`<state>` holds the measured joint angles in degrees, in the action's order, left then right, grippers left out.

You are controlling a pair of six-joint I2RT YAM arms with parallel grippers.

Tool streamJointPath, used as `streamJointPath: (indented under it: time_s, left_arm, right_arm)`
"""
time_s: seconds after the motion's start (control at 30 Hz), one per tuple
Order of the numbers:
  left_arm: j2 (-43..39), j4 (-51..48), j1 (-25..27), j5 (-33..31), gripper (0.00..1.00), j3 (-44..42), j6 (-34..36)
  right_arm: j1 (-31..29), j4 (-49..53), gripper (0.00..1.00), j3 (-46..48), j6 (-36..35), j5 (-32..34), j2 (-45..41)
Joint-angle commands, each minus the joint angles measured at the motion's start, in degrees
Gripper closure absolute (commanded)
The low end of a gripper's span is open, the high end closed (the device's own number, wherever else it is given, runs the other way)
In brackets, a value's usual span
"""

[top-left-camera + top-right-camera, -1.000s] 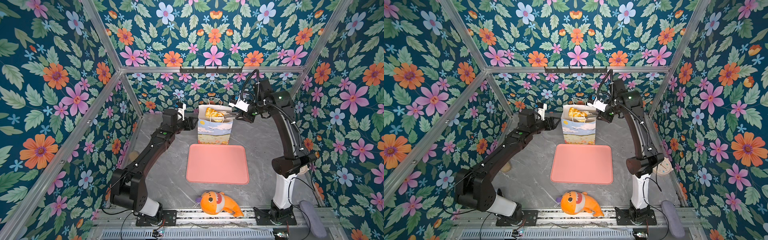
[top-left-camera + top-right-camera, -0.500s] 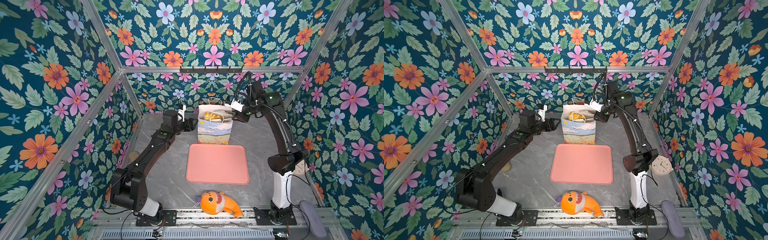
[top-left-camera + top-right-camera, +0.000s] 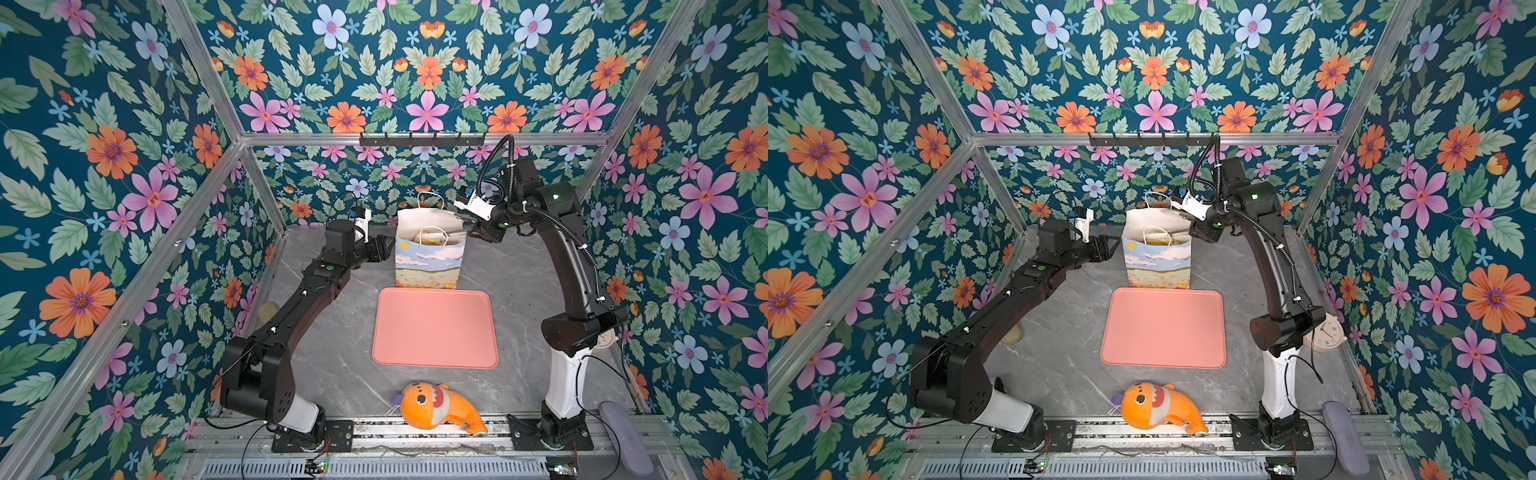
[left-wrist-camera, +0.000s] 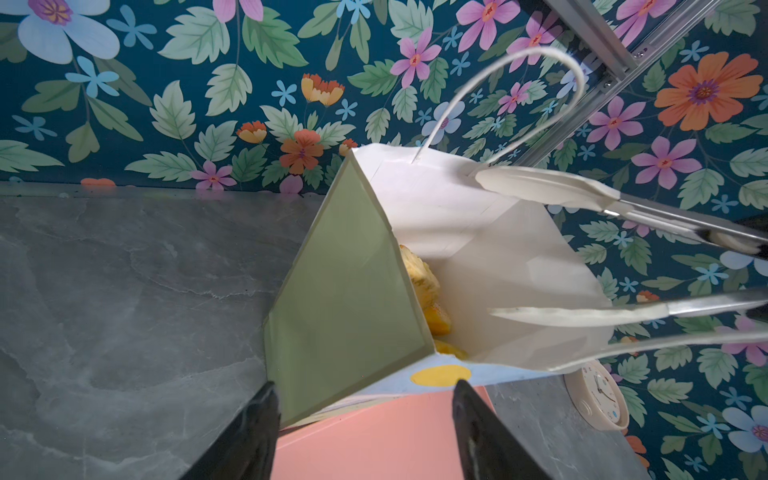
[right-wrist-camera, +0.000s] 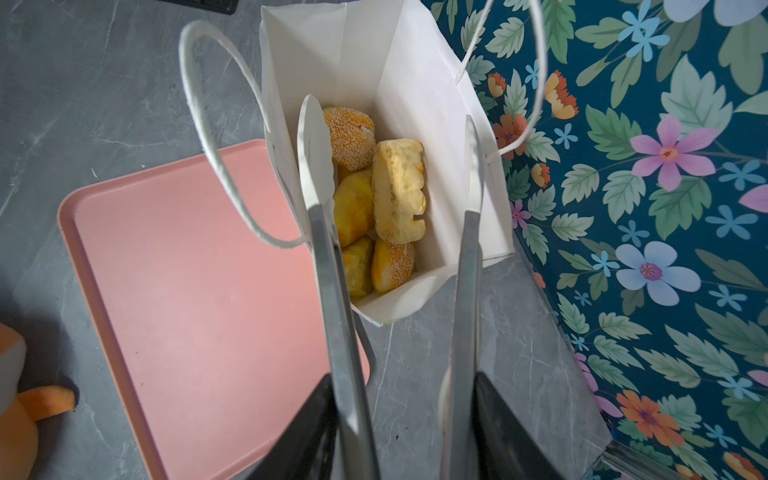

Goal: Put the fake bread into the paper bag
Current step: 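Open the tongs with the right gripper to release the bun into the bag, then carry the tongs with the right gripper away from the bag and lower them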

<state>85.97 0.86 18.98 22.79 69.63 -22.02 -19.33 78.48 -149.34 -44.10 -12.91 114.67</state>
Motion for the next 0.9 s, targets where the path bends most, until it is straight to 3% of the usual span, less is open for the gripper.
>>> streamJointPath:
  time_s: [0.0,0.23,0.43,0.7,0.87]
  left_arm:
    - [-0.84,0.98,0.00,0.07,0.33,0.34,0.92]
    - [-2.93,0.54,-0.03,-1.91,0.33,0.09,1.48]
    - [-4.35,0.46,-0.05,-2.02,0.32,-0.25,1.50]
    - [-6.75,3.72,0.00,-0.17,0.33,-4.20,-1.35]
    - [-9.02,4.45,-0.01,-0.24,0.33,-6.98,-1.97]
  right_arm:
    - [0.00,1.31,0.51,-0.08,1.75,-0.47,-2.05]
    - [0.11,2.66,0.53,4.51,6.23,-2.44,-9.75]
    - [0.54,-1.46,0.55,11.62,16.27,6.42,-17.09]
    - [2.48,-8.53,0.56,27.25,24.86,9.72,-30.90]
    - [7.43,-20.66,0.58,45.25,32.04,12.73,-40.78]
